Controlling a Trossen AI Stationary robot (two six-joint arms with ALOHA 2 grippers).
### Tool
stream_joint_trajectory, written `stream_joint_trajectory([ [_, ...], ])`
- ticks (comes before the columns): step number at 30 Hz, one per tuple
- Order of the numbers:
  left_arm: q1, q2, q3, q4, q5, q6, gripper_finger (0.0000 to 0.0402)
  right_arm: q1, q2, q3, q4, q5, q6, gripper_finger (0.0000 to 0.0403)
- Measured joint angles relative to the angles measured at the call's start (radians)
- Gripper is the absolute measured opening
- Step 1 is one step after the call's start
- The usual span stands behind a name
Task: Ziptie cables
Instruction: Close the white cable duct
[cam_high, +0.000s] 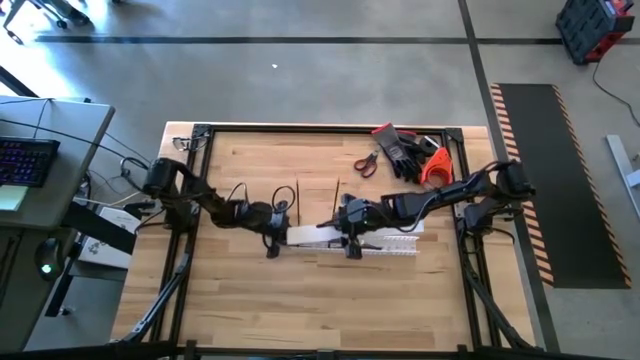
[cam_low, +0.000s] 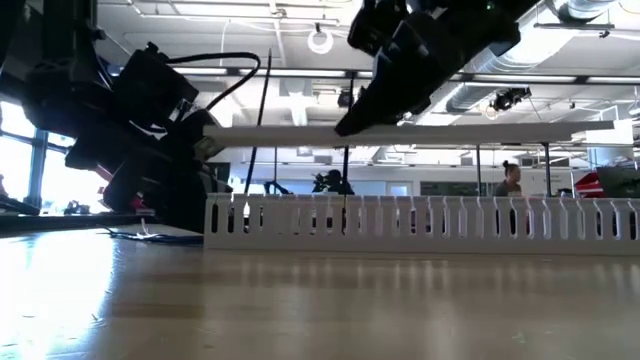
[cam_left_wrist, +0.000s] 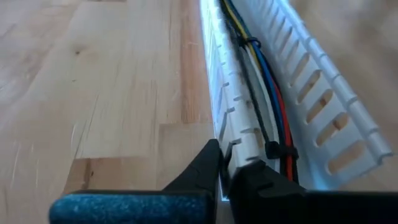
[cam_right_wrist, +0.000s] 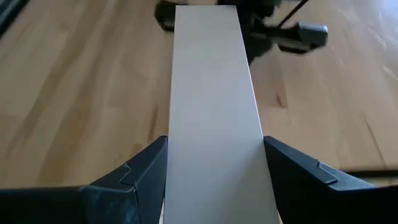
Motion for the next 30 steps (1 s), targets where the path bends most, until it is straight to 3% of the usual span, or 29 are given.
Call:
stream_joint_trajectory([
  [5,-0.036,0.0,0.0,0.004,-0.053,-0.039,0.0015,0.042,0.0,0.002,0.026,0.038,0.022,0.0211],
  [17,-0.062,-0.05,-0.003,-0.048,-0.013,-0.113,0.0138,0.046,0.075,0.002,0.039,0.085,0.141,0.0211],
  [24,-0.095,-0.176,-0.019,-0.224,-0.074,-0.113,0.0141,0.065,0.095,0.002,0.034,0.096,0.134,0.0211],
  [30,-0.127,-0.362,-0.021,-0.382,-0.113,-0.069,0.0134,0.065,0.128,0.003,0.057,0.089,0.131,0.0211],
])
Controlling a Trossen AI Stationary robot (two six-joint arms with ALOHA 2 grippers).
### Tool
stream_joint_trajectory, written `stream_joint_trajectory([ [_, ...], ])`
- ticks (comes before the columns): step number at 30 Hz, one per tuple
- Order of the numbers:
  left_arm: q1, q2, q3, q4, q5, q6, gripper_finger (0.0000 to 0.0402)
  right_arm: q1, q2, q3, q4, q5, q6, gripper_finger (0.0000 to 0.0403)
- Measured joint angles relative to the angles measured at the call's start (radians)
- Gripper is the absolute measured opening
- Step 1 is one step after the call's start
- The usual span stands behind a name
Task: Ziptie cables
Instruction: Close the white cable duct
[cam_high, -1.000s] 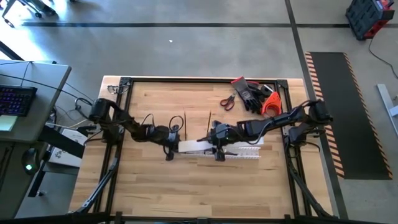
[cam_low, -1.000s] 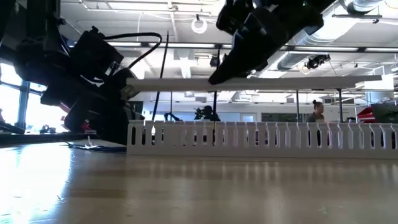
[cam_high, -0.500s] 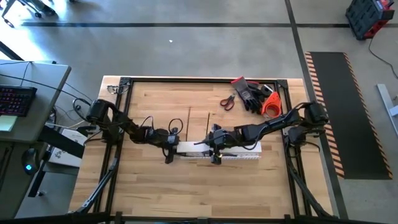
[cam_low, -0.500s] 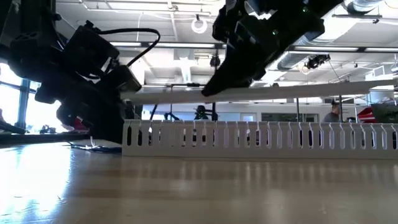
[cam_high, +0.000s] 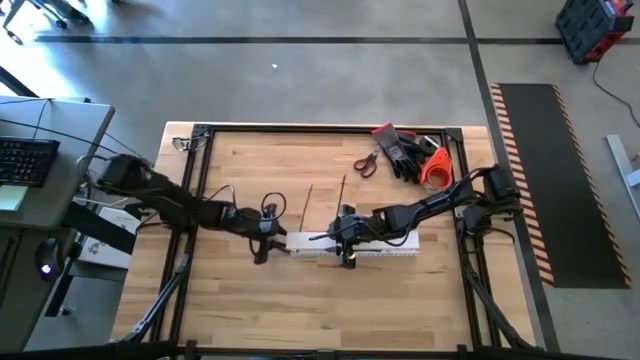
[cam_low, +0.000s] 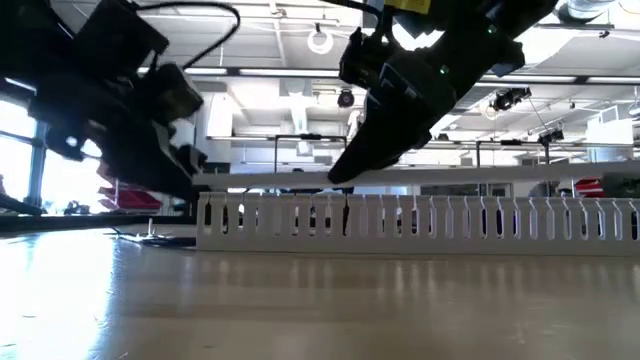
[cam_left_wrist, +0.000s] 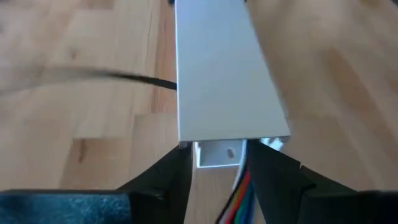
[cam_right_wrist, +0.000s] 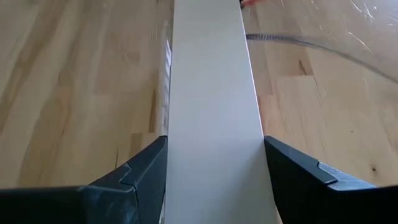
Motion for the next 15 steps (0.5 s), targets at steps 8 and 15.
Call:
stream_joint_trajectory([
  [8,-0.004,-0.279,-0.001,-0.185,-0.024,0.047,0.0133,0.0,-0.003,0.001,-0.002,-0.01,-0.006,0.021],
  [15,-0.003,-0.357,0.002,-0.173,-0.004,0.074,0.0117,-0.001,0.0,-0.001,-0.007,-0.027,-0.023,0.021],
])
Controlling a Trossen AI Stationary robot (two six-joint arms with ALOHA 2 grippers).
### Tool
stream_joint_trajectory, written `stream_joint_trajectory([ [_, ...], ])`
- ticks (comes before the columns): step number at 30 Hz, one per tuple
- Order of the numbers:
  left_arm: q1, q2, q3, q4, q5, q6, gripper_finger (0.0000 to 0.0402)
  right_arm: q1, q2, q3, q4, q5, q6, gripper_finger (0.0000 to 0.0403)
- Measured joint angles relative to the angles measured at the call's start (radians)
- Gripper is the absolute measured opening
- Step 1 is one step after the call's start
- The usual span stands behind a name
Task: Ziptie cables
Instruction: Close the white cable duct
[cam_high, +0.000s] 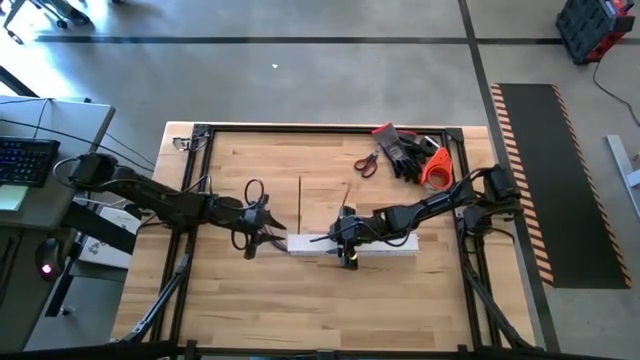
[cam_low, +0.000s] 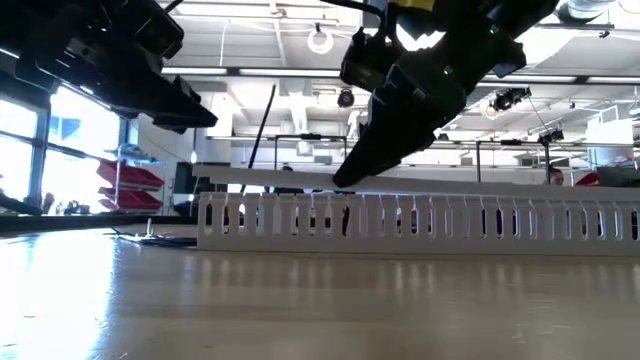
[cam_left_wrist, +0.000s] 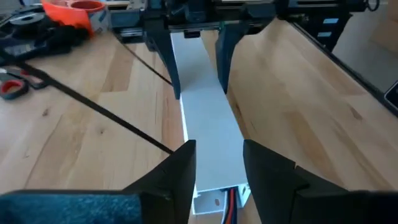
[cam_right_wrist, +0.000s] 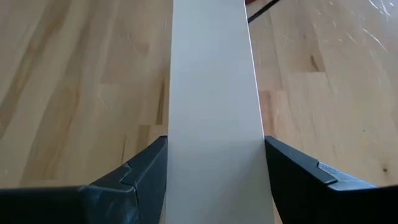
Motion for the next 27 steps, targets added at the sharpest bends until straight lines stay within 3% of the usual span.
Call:
stream_joint_trajectory([
  [15,0.027,0.293,0.0,0.279,0.071,-0.016,0.007,-0.026,0.008,0.0,-0.007,-0.06,-0.004,0.021],
  [27,0.042,0.379,0.0,0.35,0.096,-0.019,0.0064,-0.038,0.024,0.002,-0.009,-0.07,-0.001,0.021],
])
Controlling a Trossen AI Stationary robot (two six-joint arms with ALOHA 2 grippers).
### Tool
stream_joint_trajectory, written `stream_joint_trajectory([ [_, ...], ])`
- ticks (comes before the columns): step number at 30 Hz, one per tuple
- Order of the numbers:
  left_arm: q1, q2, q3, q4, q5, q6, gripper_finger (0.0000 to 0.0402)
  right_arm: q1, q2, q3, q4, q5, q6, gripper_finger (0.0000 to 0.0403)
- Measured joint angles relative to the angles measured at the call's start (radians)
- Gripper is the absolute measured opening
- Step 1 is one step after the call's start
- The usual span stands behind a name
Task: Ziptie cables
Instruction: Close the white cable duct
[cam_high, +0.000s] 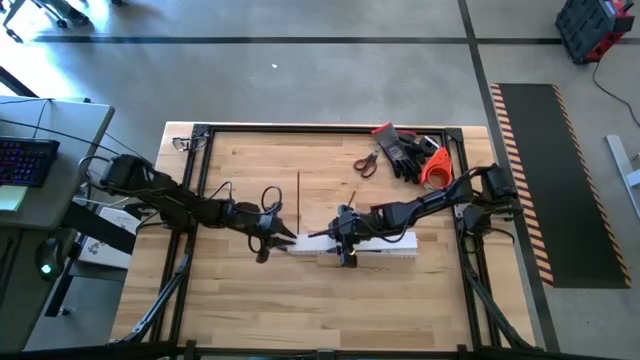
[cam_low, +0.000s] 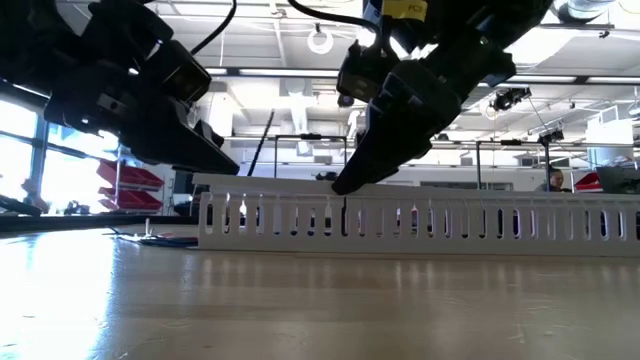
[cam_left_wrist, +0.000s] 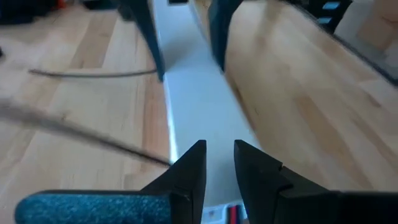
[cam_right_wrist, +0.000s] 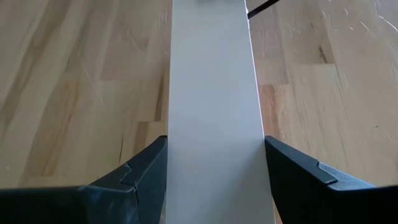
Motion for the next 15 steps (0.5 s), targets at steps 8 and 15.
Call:
stream_joint_trajectory([
  [8,0.0,0.056,0.004,0.052,0.027,0.0,0.0064,-0.009,0.001,0.0,-0.004,-0.007,0.016,0.021],
  [15,0.0,0.117,0.019,0.071,0.021,0.0,0.0064,-0.009,-0.005,0.002,-0.017,-0.008,0.029,0.021],
])
